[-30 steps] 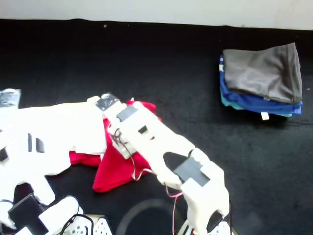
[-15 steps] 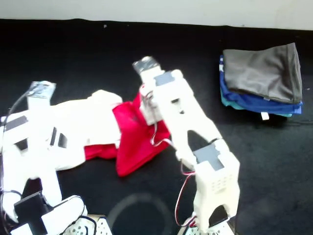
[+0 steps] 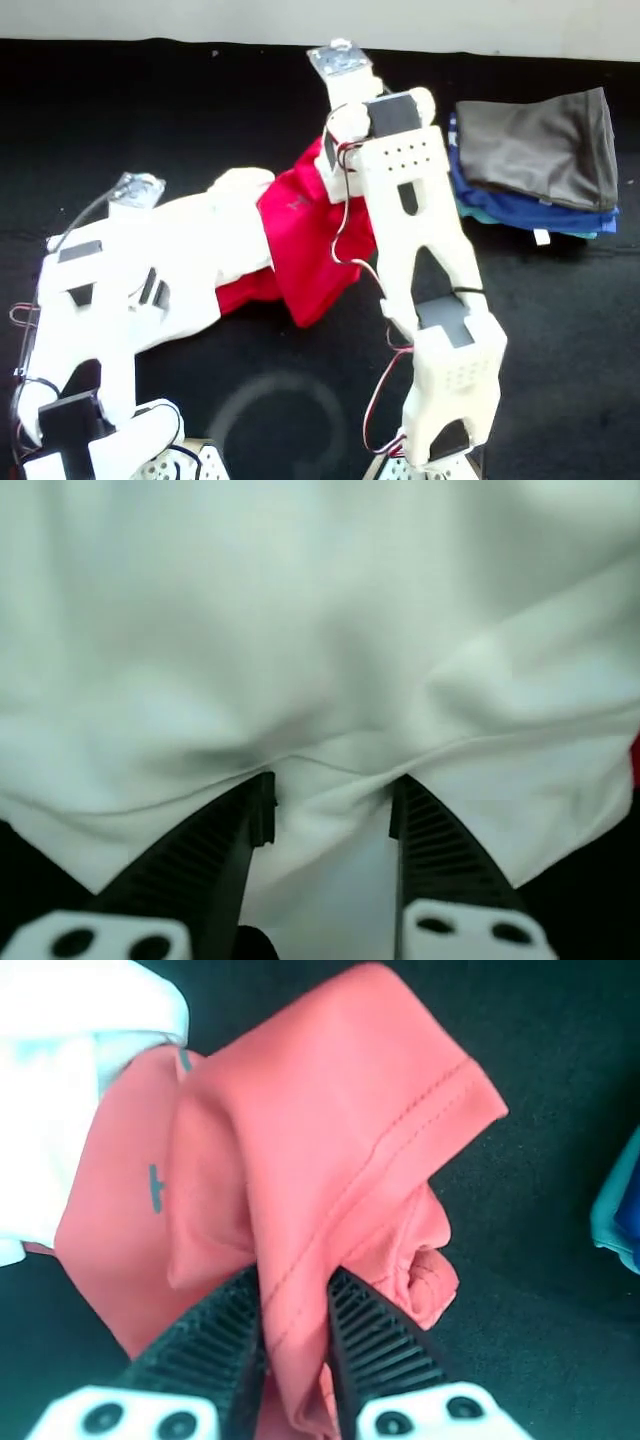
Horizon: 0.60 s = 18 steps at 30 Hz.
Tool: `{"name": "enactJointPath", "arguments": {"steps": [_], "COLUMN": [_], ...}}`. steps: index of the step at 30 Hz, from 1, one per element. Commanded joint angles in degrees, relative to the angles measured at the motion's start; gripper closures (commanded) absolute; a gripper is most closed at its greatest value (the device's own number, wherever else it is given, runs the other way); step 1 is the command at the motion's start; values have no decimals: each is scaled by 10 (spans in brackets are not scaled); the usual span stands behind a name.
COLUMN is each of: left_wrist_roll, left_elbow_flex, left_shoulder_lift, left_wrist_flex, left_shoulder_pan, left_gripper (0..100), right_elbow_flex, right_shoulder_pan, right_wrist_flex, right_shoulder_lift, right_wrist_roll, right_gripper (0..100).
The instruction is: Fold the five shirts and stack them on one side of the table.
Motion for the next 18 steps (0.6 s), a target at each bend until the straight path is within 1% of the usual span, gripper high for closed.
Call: {"name": "enactJointPath", "arguments": {"steps": [1, 3, 8, 13, 18], "left_wrist_roll": [-19, -20, -22, -92, -108], "left_elbow_flex": [17, 22, 0, -55, -145], "left_shoulder_lift": [-13, -14, -14, -15, -15], "left_wrist_flex": [-27, -40, -75, -80, -80], "left_shoulder_pan": [-15, -38, -137, -248, -351], "left_gripper": [971, 997, 992, 992, 992], "right_elbow_flex": [-36, -38, -38, -34, -34], "right_shoulder_pan": [14, 18, 36, 51, 48], "right_wrist_flex": [6, 6, 5, 5, 5], "right_shoulder_lift": [-80, -110, -176, -208, -200], "right_wrist_roll": [5, 5, 6, 6, 6], "right_gripper": [992, 992, 992, 992, 992]}}
